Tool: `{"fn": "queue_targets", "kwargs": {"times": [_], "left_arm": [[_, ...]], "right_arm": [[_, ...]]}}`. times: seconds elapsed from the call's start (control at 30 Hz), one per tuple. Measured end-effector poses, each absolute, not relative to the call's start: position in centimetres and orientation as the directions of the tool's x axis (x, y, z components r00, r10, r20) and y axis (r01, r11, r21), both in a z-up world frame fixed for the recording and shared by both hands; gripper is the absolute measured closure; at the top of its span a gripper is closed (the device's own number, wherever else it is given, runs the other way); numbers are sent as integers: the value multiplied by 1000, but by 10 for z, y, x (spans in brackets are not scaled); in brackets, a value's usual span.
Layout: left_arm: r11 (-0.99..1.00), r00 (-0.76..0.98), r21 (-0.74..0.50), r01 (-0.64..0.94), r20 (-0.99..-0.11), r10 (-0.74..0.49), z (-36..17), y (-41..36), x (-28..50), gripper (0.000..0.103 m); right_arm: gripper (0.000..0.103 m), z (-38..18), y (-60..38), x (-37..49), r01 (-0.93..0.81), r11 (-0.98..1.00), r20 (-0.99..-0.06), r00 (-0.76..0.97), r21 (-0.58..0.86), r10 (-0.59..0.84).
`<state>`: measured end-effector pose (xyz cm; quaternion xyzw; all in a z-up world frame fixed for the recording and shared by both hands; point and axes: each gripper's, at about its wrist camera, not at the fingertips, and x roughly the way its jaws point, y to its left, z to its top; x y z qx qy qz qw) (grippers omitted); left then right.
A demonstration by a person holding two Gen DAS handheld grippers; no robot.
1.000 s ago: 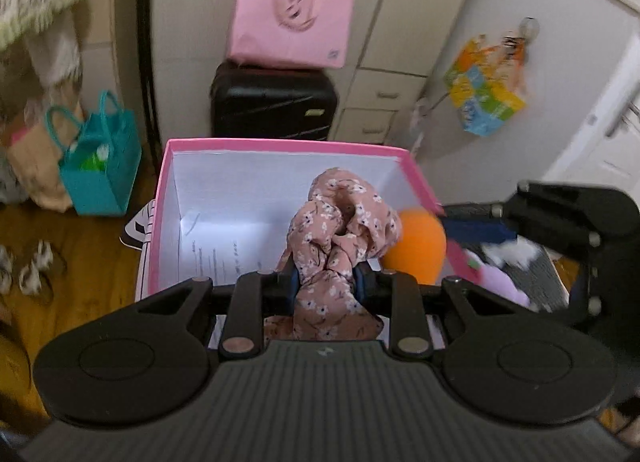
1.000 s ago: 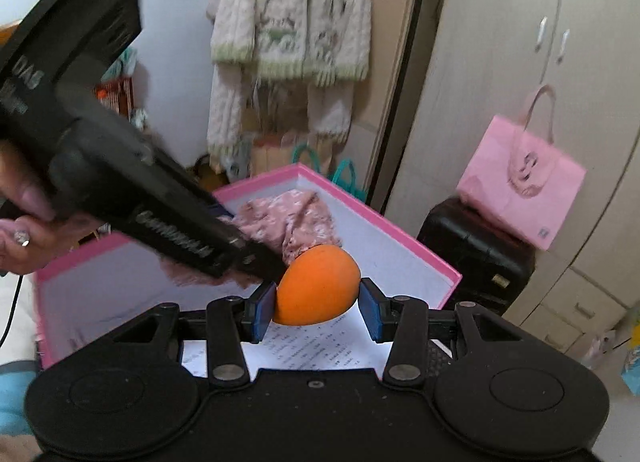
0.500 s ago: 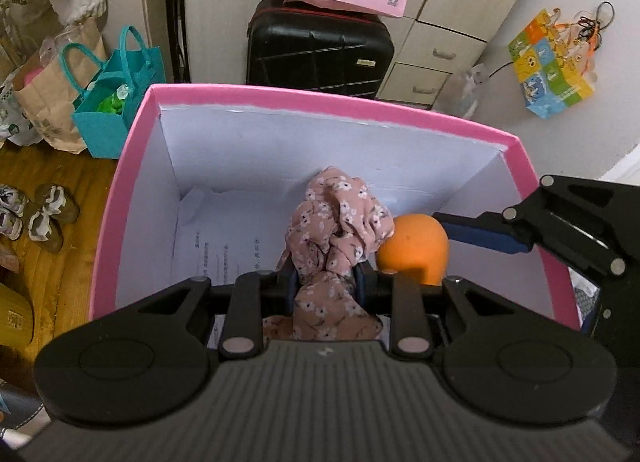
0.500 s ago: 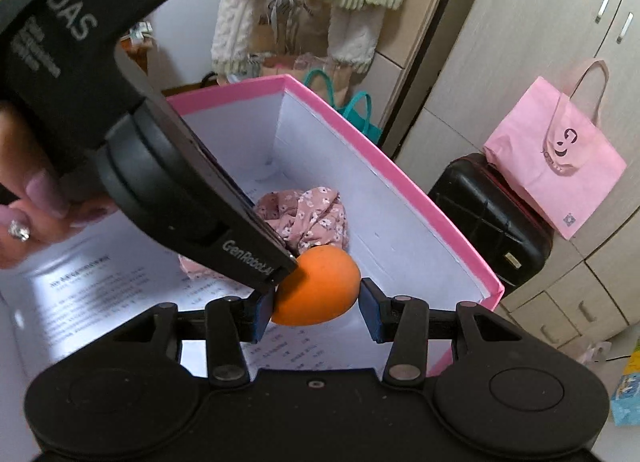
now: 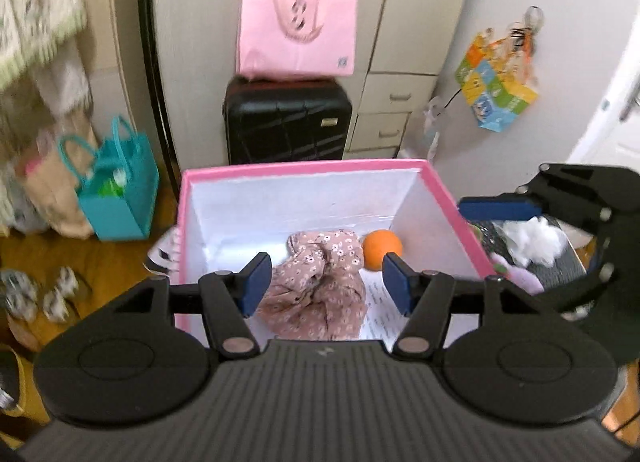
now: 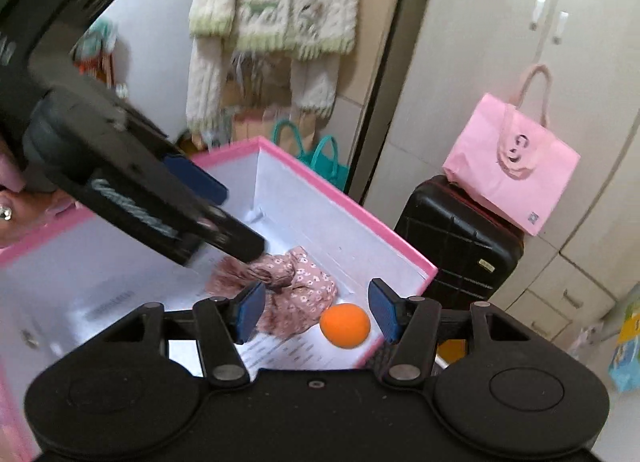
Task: Organize soft objects
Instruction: 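Carry scrunchie and sponge into the pink box and open both grippers, then move the right gripper toward the blue wet-wipes pack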
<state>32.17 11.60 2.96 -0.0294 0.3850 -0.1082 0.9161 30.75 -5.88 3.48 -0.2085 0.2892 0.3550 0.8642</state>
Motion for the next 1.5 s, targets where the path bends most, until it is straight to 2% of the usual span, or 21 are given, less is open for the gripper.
{"fn": "queue_targets", "kwargs": {"times": [0.2, 0.33, 0.53, 0.83, 1.1, 1.5], "left_arm": [[972, 707, -66, 226, -675, -211, 61, 115, 269, 42], [960, 692, -70, 271, -679, -245, 73, 107, 235, 39], [934, 670, -83, 348, -675, -309, 88, 87, 185, 34], [880, 685, -2, 474, -627, -371, 103, 40, 118, 25], [823, 631, 19, 568, -652, -420, 92, 2, 92, 24], [763, 541, -47, 644, -678, -498, 58, -36, 82, 24]], "right_arm": [[40, 60, -102, 278, -692, 721, -608, 569, 8, 553], [40, 71, -121, 257, -678, 732, -588, 565, 69, 579], [40, 87, -141, 211, -682, 730, -548, 593, 49, 590], [40, 99, -171, 149, -692, 721, -513, 605, 38, 608], [40, 90, -200, 110, -680, 732, -493, 626, 34, 604], [40, 60, -232, 74, -635, 772, -497, 666, 15, 557]]}}
